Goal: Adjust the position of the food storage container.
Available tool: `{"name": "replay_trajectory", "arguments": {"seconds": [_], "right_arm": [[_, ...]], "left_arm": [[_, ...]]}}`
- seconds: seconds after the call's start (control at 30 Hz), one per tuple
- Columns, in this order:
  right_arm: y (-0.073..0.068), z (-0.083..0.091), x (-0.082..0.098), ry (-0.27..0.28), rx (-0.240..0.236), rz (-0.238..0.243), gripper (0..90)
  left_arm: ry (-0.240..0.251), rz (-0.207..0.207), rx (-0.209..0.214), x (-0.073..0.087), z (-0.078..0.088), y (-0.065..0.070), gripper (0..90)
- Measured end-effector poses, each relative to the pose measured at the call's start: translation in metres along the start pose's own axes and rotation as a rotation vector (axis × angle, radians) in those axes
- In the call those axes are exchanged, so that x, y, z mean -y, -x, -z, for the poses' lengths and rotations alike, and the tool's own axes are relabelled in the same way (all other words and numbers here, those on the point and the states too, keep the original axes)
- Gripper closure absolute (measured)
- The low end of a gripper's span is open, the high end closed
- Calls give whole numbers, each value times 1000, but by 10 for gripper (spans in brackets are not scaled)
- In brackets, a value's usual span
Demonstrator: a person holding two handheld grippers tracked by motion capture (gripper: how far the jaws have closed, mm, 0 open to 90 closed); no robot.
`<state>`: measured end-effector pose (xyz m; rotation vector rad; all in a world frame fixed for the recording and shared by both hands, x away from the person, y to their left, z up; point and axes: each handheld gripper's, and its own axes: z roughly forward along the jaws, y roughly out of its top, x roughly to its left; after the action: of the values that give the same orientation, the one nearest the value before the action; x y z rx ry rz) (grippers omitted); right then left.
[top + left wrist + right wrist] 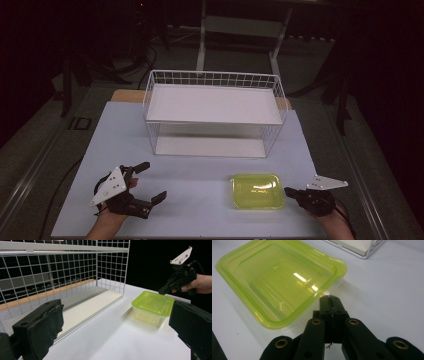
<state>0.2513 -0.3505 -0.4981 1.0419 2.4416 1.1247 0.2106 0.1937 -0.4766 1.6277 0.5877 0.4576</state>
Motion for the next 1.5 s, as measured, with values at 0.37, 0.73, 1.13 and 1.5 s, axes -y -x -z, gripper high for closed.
{"name": "replay_trajectory", "arguments": {"seconds": [0.37, 0.73, 1.13, 1.5], "right_arm": [[-11, -7, -7, 10, -33, 11, 900], [-23, -19, -18, 9, -84, 33, 900], [-36, -37, -36, -11, -123, 87, 900], [-48, -55, -52, -20, -154, 121, 900]], "left_arm": [[1, 3, 2, 0, 0, 0, 1], [-9, 2, 3, 2, -1, 1, 1], [-12, 6, 14, 2, -2, 0, 1], [-36, 10, 24, 5, -4, 1, 1]]}}
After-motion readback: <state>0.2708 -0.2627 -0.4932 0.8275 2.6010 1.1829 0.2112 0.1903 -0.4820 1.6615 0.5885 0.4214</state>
